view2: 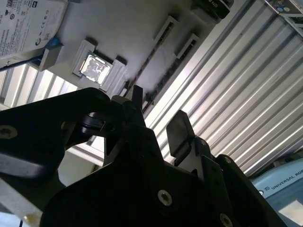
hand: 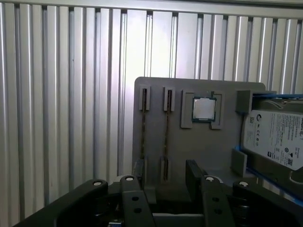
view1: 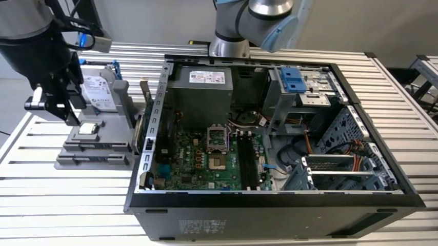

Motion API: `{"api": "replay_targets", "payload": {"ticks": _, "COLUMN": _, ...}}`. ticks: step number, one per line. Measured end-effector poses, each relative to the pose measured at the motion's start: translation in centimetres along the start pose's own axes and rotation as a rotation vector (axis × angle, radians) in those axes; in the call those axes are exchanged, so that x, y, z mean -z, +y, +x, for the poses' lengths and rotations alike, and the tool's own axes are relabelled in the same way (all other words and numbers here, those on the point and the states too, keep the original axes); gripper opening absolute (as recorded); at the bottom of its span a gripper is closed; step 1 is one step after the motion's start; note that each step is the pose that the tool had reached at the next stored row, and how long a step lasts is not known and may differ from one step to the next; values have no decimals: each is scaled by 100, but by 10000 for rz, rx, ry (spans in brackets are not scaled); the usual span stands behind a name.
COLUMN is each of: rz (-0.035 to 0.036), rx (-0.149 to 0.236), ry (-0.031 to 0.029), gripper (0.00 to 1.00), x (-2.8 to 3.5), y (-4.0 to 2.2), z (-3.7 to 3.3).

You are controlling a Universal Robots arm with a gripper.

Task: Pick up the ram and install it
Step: 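Pick up the ram and move it above insertion slot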

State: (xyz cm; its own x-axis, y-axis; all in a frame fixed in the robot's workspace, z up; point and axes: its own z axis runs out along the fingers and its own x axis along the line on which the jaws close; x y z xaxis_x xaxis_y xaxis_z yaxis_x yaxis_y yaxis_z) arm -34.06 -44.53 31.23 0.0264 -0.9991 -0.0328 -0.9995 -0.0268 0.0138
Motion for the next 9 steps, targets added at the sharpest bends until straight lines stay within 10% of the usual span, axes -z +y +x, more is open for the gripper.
{"api": "replay_targets", "payload": {"ticks": 9, "rz": 5, "rx": -143, "ry": 0, "gripper": 100, "x": -139, "y": -2, "z": 4}}
